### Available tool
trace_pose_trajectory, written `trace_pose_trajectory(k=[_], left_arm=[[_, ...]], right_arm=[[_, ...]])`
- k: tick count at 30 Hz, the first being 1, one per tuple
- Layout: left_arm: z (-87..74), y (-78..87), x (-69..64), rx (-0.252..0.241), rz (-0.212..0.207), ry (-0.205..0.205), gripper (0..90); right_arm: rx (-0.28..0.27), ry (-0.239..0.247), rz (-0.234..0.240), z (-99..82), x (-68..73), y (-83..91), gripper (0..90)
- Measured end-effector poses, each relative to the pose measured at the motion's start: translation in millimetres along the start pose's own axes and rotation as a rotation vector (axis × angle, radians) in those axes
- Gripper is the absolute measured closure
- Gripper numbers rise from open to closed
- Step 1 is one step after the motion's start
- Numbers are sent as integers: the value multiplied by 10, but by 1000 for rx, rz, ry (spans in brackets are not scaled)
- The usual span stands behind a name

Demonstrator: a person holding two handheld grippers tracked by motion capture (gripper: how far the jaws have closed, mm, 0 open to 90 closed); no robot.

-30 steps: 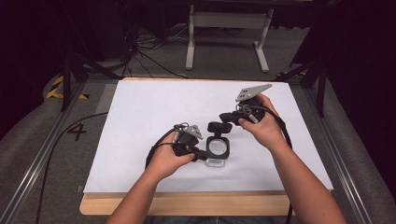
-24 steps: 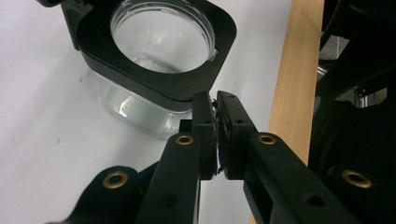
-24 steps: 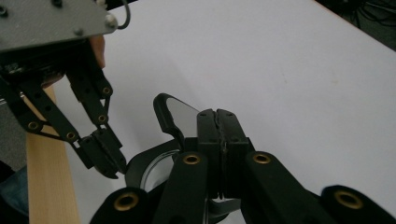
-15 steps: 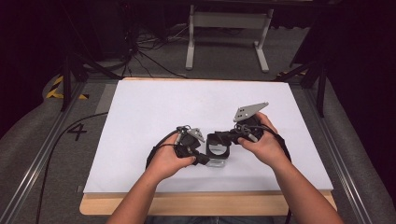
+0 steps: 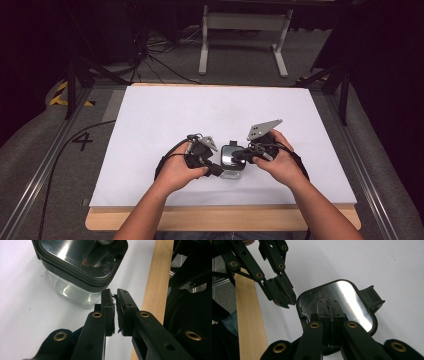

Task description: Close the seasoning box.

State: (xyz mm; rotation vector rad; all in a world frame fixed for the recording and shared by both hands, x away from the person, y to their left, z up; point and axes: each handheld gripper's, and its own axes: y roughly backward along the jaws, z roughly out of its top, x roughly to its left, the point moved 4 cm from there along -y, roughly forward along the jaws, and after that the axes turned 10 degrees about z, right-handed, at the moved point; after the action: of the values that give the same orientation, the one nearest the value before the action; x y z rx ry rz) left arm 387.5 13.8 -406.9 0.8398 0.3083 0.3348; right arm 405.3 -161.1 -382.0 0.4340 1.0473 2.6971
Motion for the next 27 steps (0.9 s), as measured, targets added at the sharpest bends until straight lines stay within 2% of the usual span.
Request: trace_pose_trajectory(k=[4,7,9,11,16,17,18,19,22,23,26,27], left_arm=[[5,18,5,-10,3,6,846],[22,64,15,-31,14,9,840],[20,168,39,-61,32,16,830],[10,213,55,-74,47,21,819],[-113,504,193,-135,112,86,797],[-132,549,214,-133,123,90,798],[-167,610,247,-155,145,116,796],[-202,665,279,-155,166,128,787],[-264,769,375,-180,194,152,768],[-297,803,437,-190,224,171,760],[-351,830,522,-183,265,197,730],[-381,840,567,-179,281,207,730]], right_arm=[[2,-2,0,7,-3,5,896],[-30,-2,17,54,3,51,872],[-84,10,-5,162,13,200,837],[-102,14,-10,190,11,257,817],[-218,-28,-58,228,-68,566,680],[-241,-40,-71,214,-100,638,672],[-248,-44,-82,198,-122,681,669],[-260,-57,-103,158,-175,758,653],[-265,-85,-158,35,-303,892,635],[-263,-97,-177,-17,-345,932,626],[-264,-145,-228,-221,-501,1043,594],[-264,-145,-228,-221,-501,1043,594]])
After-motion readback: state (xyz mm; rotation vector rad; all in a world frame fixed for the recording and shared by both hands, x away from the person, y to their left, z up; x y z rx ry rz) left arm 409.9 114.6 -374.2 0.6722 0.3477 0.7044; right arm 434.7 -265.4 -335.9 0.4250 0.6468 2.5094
